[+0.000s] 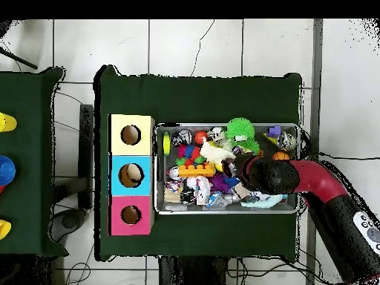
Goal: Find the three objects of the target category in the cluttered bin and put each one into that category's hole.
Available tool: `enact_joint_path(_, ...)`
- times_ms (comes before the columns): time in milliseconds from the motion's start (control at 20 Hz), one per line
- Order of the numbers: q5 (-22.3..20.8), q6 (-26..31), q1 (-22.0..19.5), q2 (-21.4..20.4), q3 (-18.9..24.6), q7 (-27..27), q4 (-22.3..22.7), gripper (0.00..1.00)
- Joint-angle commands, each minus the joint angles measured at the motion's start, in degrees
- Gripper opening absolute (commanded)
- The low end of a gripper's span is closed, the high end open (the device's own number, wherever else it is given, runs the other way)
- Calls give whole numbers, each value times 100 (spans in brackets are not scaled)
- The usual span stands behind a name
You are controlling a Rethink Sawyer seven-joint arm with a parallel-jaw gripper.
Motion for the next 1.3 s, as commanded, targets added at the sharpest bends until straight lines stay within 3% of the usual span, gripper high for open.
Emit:
enact_joint_path(50,-207,737,12,84,287,-2037,-327,0)
enact_joint_path(450,-494,223,394,114,-51,-1422,-97,0)
enact_joint_path(800,-1111,-850,1372,334,-727,187,-132,0)
enact_joint_path(1300,-1055,-1590,1757,529,-1246,433,-266,0)
